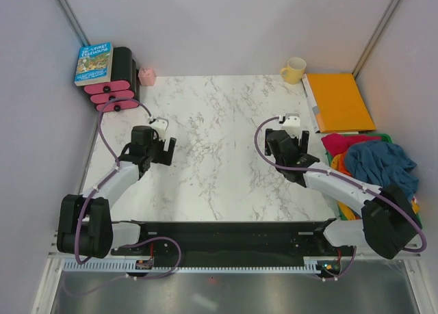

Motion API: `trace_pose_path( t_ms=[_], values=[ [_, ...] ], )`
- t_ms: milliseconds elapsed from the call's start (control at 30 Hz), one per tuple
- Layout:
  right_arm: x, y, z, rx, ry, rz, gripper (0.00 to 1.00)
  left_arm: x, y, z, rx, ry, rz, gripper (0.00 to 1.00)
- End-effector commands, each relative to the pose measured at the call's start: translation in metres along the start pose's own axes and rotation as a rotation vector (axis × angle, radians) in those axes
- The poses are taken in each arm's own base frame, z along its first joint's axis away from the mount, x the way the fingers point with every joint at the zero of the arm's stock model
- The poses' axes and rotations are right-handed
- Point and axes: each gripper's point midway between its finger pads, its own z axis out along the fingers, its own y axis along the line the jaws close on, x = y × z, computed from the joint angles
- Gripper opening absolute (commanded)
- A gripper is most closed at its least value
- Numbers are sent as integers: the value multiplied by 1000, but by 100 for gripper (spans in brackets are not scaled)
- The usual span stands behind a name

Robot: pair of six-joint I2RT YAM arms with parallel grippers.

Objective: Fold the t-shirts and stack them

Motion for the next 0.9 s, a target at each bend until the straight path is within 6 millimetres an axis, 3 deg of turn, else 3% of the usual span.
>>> trace_pose_path(
  t_ms=[0,167,233,333,367,400,500,667,867],
  values=[
    [-23,6,0,12,-37,40,98,-14,6,-2,-30,-47,-9,100],
    [-27,-1,6,102,-23,-4,97,-17,4,-5,-16,-64,5,100],
    [-34,-21,6,222,-36,-16,96,-16,5,-6,-17,-67,12,100],
    [-44,-64,2,337,-41,103,96,-19,1,-8,6,-79,21,100],
    [-46,-90,6,384,-31,172,96,-18,1,-7,5,-75,22,100],
    [-56,-105,-3,385,-57,244,96,-17,1,-7,6,-72,21,100],
    [-56,-147,-17,442,-88,356,96,-16,0,-5,12,-66,20,100],
    [-28,-200,-26,561,-61,534,96,-14,0,-1,15,-49,14,99],
    [0,-227,-28,624,-21,603,96,-15,0,-2,15,-52,12,99]
  ],
)
